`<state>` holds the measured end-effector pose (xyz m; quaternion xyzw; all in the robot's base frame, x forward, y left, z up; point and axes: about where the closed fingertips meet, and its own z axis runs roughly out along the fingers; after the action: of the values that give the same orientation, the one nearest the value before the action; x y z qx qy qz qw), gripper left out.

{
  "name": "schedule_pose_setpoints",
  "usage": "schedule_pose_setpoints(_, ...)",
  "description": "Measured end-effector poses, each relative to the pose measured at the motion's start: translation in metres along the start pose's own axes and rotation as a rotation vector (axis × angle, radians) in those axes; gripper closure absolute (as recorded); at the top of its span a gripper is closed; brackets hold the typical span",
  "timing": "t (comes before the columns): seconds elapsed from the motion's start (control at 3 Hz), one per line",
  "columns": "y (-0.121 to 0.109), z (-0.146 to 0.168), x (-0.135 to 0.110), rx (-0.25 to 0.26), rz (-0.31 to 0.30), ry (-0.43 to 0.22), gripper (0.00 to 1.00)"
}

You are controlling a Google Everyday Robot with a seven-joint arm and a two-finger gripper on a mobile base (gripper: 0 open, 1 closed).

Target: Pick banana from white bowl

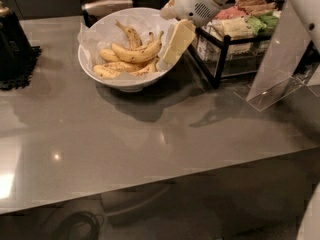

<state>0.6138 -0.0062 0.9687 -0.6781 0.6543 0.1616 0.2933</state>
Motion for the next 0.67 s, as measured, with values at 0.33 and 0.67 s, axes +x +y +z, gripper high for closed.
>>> schedule_pose_setpoints(0.33,0.0001,0.0005,0.0001,0.001,0.001,0.001,0.22)
schedule_pose_setpoints(0.67,-0.0016,0.0059,0.0046,0.018,0.028,-0.007,0.42)
